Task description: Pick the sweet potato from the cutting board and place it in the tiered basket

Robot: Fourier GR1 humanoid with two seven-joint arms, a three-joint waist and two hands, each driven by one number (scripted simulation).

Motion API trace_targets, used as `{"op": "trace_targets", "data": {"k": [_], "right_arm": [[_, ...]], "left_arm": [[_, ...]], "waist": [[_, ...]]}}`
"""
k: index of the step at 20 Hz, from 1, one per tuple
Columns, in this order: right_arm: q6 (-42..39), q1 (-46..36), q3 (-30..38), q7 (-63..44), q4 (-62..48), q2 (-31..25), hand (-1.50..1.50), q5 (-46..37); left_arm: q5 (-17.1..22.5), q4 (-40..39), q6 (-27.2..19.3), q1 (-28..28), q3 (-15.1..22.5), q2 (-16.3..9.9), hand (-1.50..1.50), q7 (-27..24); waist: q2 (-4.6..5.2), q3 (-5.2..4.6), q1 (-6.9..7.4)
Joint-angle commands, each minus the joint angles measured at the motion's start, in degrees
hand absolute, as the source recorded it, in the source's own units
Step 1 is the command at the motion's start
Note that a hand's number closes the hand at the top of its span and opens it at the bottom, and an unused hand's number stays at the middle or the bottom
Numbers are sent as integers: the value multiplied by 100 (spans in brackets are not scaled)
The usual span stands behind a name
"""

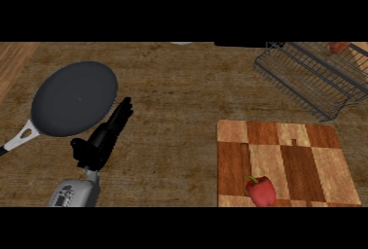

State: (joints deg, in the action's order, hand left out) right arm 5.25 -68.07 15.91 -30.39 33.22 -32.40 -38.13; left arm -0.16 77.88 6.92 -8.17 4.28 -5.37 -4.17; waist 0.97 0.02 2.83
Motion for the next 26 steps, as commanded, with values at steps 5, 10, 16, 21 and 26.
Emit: {"op": "trace_targets", "data": {"k": [5, 10, 16, 21, 26], "right_arm": [[401, -532, 535, 426, -1071, 163, 150, 390], [428, -652, 1211, -387, -1371, 395, 150, 1065], [776, -664, 1601, -16, -1308, 347, -150, 1496], [1828, -586, 1352, 3, -1123, 243, -150, 1121], [2897, -441, 1109, -161, -944, -525, -150, 511]], "left_arm": [[18, 435, -3, 33, 8, -37, 0, 342], [49, -44, 141, 82, -150, -154, 0, -101], [-102, -260, -31, 87, -127, -11, 0, -306], [39, -119, 13, 67, -198, 3, 0, -111], [-133, -27, -68, 282, -48, 53, 0, -257]], "waist": [[-23, 5, 6], [-34, 0, -69], [-33, -1, -133], [-56, -4, -157], [-59, -8, -181]]}}
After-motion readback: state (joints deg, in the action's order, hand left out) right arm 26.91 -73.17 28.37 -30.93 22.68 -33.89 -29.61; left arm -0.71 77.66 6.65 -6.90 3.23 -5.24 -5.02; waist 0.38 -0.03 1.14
